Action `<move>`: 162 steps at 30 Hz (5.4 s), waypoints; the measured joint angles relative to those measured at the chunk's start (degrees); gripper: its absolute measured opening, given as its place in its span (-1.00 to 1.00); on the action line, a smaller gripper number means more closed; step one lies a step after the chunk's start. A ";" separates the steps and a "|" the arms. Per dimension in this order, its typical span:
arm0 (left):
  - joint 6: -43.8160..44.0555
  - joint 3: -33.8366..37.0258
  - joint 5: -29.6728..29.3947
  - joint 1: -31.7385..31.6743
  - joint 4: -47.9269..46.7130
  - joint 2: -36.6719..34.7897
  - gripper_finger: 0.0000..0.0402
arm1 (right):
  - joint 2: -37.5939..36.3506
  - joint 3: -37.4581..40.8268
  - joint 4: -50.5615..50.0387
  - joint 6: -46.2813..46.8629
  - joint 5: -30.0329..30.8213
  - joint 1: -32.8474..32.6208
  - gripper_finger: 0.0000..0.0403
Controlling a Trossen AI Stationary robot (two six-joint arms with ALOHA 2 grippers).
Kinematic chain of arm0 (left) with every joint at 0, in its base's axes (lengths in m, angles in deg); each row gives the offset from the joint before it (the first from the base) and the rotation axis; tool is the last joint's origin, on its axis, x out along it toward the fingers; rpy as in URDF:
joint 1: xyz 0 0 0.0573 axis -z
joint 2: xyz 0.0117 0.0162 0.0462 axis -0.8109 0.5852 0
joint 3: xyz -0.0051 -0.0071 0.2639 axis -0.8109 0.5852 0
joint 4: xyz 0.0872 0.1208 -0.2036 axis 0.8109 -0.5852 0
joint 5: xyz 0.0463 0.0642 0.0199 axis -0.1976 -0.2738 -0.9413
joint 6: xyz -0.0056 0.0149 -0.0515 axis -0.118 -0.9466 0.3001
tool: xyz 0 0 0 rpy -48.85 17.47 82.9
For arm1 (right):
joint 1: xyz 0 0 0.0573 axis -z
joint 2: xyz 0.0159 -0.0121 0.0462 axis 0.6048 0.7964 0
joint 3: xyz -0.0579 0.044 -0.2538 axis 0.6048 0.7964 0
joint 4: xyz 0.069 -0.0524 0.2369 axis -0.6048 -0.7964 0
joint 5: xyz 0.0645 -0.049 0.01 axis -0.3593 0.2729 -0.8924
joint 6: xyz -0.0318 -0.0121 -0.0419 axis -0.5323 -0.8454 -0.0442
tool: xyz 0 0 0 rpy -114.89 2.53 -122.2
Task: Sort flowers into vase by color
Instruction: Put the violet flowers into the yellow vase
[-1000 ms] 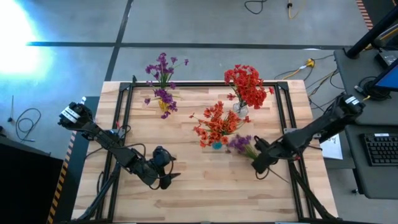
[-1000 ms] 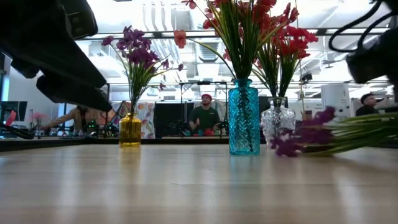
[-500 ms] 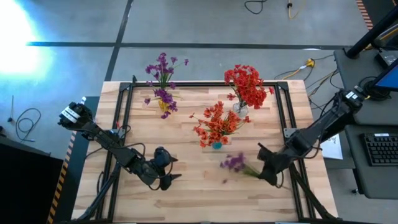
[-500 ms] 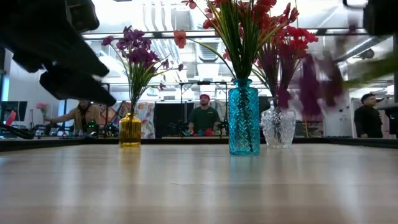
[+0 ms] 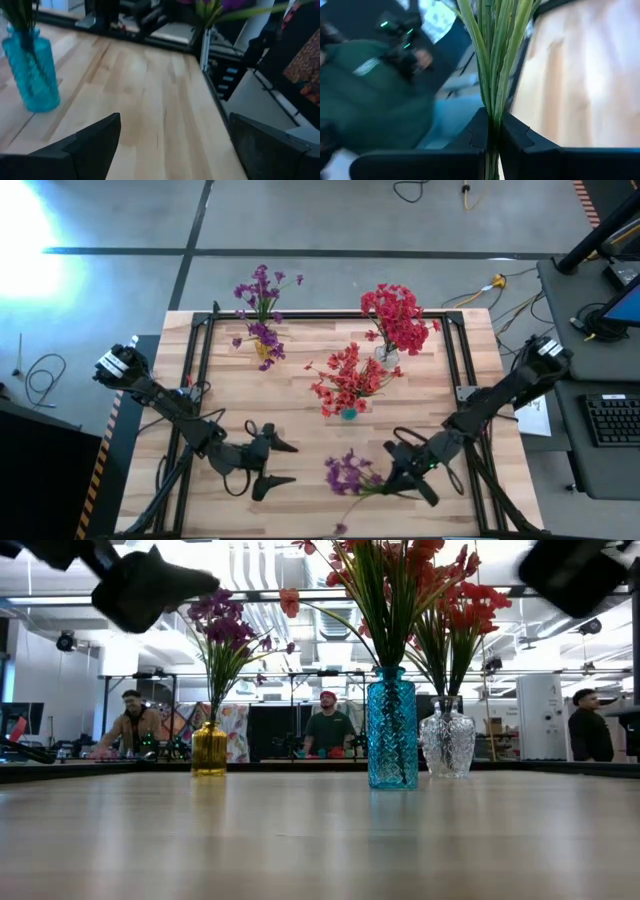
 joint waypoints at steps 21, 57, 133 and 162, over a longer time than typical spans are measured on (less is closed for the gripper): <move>-6.03 0.00 -0.34 0.01 5.57 0.22 0.77 | 24.15 -23.40 1.58 -24.35 13.97 7.03 -0.91; -6.13 -1.05 -12.18 -0.32 4.12 0.22 0.77 | 37.48 -25.12 30.37 -51.15 23.81 10.09 -0.91; -19.28 -1.57 -12.94 -0.61 16.32 0.24 -0.38 | 37.72 -35.15 17.38 -48.18 24.40 11.88 -0.70; -16.61 -1.49 -13.86 -0.07 12.80 -0.30 -0.99 | 35.46 -35.46 11.78 -40.78 31.31 10.33 0.27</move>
